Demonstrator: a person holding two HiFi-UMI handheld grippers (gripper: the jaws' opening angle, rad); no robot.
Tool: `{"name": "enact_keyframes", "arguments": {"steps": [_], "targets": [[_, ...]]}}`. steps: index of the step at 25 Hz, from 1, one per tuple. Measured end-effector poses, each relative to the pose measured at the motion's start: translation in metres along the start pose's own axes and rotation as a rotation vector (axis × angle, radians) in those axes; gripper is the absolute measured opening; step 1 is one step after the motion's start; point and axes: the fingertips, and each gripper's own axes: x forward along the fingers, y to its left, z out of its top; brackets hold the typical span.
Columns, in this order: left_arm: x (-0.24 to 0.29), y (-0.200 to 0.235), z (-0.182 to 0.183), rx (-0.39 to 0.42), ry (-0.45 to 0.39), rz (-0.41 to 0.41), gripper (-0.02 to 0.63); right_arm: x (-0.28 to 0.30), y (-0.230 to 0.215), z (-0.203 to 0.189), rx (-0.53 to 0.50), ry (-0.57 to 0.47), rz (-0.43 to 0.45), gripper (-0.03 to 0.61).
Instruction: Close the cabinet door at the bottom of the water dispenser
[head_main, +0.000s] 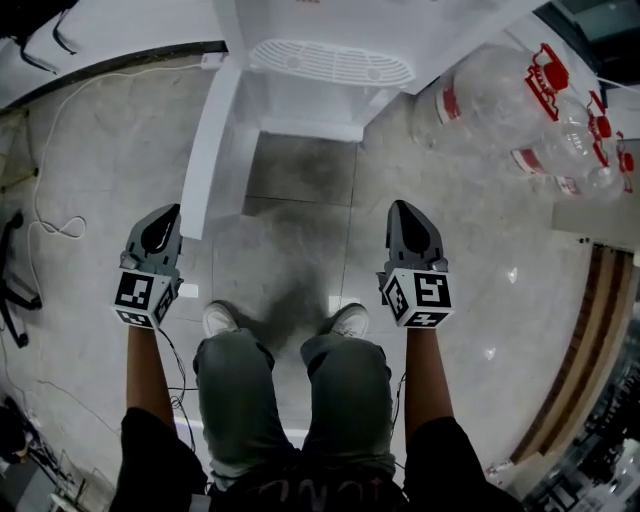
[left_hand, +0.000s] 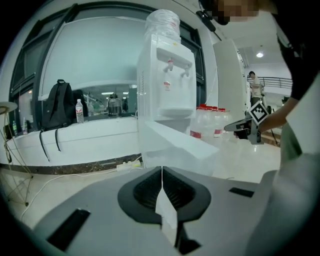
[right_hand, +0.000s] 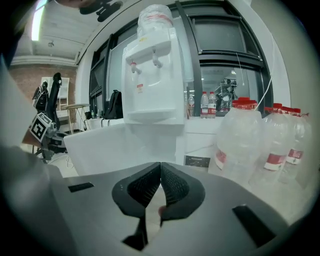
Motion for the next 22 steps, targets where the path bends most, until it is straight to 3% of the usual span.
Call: {"name": "enact_keyframes", "arguments": {"steps": [8, 12, 22], "targets": [[0.012, -0.020, -0.014, 0.006, -0.094, -0.030, 0.014, 0.020, -0.026, -0.039, -0.006, -0.060, -0.030, 0.014], [0.020, -0.042, 0.000, 0.040, -0.179, -0.088, 0.014, 0.022, -0.036, -0.053, -0.021, -0.079, -0.039, 0.014], [0.079, -0.104, 0.027, 0.089, -0.271, -0.242, 0.014, 0.019, -0.074, -0.081, -0.019, -0.102, -0.098, 0.014]]}}
